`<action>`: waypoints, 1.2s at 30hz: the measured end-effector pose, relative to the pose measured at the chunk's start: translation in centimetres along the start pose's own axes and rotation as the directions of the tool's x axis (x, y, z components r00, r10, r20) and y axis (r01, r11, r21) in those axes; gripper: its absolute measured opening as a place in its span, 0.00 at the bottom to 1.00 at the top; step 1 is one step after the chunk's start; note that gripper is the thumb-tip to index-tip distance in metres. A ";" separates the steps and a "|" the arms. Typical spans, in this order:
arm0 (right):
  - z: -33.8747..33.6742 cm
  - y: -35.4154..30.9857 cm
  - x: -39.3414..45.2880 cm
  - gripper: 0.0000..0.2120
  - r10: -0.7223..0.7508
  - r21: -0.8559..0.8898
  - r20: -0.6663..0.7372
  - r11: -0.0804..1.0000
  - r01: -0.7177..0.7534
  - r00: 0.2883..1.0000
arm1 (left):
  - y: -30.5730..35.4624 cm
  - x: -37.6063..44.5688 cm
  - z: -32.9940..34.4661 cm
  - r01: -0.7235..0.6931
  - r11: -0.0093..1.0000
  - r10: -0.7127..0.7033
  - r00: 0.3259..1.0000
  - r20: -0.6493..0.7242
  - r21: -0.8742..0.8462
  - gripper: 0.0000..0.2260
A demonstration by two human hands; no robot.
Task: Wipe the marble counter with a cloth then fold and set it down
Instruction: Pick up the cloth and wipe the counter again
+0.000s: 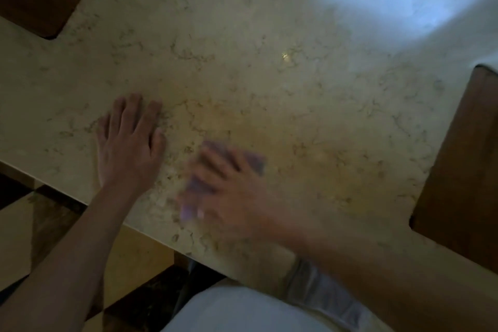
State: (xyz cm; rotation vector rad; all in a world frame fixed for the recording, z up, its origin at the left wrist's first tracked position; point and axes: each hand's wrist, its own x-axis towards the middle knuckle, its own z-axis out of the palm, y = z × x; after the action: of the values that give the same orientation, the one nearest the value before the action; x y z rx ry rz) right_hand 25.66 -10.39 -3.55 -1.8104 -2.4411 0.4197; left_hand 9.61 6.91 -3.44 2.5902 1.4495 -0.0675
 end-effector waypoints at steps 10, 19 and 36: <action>-8.6 26.7 -1.2 0.25 0.687 0.022 -0.061 0.726 -0.687 0.724 | 0.8 -0.5 0.4 0.026 0.998 -0.029 0.998 -0.047 -0.060 0.23; 0.8 -0.6 -8.1 0.20 -0.311 0.058 0.094 0.950 0.307 0.946 | 11.6 -0.4 0.8 -0.132 0.922 0.113 0.991 -0.074 -0.363 0.24; -0.8 9.2 -15.2 0.20 -0.019 -0.056 -0.006 0.998 0.019 1.000 | 14.4 1.8 2.4 -0.269 0.963 0.268 0.963 -0.021 -0.027 0.24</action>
State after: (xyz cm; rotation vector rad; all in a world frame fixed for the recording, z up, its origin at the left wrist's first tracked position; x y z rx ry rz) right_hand 38.99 -22.23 -3.65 -1.8047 -2.4881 0.3459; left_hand 22.92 0.67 -4.20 2.7417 1.0811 0.0115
